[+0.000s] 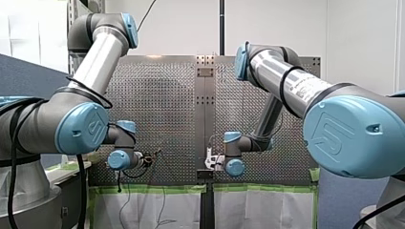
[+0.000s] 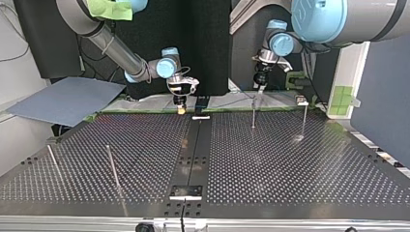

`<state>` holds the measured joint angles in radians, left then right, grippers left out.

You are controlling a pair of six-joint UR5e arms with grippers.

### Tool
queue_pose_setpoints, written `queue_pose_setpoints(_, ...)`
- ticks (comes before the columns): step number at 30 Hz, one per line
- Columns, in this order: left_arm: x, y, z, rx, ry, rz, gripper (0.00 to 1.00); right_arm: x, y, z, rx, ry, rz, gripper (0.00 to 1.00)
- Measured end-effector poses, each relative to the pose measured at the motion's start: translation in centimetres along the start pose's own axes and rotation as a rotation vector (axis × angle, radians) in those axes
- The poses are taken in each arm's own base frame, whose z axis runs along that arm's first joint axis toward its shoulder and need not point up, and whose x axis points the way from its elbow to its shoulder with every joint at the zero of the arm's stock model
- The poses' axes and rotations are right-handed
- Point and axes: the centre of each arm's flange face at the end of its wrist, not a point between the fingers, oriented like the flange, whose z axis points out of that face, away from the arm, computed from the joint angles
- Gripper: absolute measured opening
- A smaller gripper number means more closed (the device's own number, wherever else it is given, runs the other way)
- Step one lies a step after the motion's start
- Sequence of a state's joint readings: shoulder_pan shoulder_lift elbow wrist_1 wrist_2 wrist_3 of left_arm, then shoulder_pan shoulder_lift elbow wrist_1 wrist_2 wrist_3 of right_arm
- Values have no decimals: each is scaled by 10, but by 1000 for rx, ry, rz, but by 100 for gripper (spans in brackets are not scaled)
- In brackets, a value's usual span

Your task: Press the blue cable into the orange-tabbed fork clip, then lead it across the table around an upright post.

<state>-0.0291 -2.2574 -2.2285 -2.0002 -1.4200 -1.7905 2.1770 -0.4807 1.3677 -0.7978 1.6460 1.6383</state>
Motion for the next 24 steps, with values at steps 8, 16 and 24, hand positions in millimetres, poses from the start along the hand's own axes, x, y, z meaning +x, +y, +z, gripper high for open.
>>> queue_pose_setpoints(8, 1, 2, -2, -30, 7, 41, 100, -1, 1, 0, 0, -1, 0, 0)
queue_pose_setpoints(16, 4, -1, -5, -32, 34, 88, 100, -2, -1, -1, 4, -4, -1, 0)
queue_pose_setpoints(24, 12, -14, -11, -10, 73, 162, 100, -3, -2, -1, 5, -9, -3, 0)
